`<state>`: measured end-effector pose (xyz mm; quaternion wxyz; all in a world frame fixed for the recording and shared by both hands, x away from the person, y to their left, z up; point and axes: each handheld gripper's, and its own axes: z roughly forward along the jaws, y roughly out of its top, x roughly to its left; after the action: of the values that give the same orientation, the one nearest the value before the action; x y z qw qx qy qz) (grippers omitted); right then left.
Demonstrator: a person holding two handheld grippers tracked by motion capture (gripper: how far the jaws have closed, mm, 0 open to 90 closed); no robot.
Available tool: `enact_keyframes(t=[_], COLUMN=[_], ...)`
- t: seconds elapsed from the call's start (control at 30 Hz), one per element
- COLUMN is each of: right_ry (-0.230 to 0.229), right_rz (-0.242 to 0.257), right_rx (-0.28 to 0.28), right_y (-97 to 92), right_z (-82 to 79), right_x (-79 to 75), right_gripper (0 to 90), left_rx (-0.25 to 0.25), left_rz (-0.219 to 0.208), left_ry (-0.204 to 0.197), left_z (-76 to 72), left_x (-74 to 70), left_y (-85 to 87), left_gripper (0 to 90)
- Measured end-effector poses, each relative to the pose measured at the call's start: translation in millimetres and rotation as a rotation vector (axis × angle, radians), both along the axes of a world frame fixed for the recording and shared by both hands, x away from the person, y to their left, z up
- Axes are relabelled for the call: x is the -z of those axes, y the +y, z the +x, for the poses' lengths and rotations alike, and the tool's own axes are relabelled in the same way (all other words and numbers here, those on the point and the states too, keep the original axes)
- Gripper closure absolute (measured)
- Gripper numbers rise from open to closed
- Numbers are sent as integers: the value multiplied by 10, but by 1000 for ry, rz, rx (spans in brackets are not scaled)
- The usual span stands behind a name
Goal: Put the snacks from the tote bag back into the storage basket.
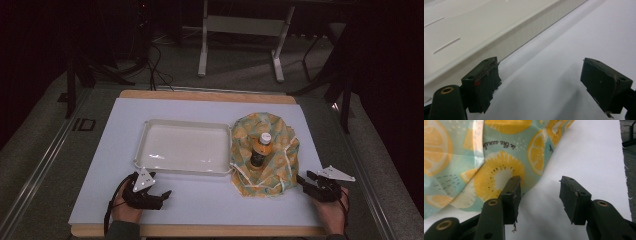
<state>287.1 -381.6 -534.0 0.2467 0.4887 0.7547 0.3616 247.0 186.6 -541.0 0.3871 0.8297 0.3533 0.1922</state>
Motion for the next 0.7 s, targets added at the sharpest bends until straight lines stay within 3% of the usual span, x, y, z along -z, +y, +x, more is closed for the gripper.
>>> enact_keyframes(t=[0.4, 0.47, 0.5, 0.53, 0.57, 0.7], right_ry=[-20, -21, -23, -23, -26, -27], right_rz=[-3, 4, 51, 51, 83, 65], right_rx=[3, 4, 5, 5, 4, -7], right_y=[-1, -7, -38, -38, -54, -43], right_z=[-18, -20, -27, -27, -31, -46], right_x=[-9, -12, -23, -23, -29, -94], right_gripper=[510, 511, 513, 513, 516, 534], left_rx=[14, 19, 19, 20, 20, 27], left_rz=[-30, -25, -25, -24, -22, -24], left_ry=[18, 20, 20, 19, 20, 19], left_z=[17, 17, 18, 19, 18, 17], left_x=[2, 3, 6, 7, 7, 6], left_y=[29, 25, 21, 18, 18, 18], left_gripper=[161, 163, 166, 166, 166, 166])
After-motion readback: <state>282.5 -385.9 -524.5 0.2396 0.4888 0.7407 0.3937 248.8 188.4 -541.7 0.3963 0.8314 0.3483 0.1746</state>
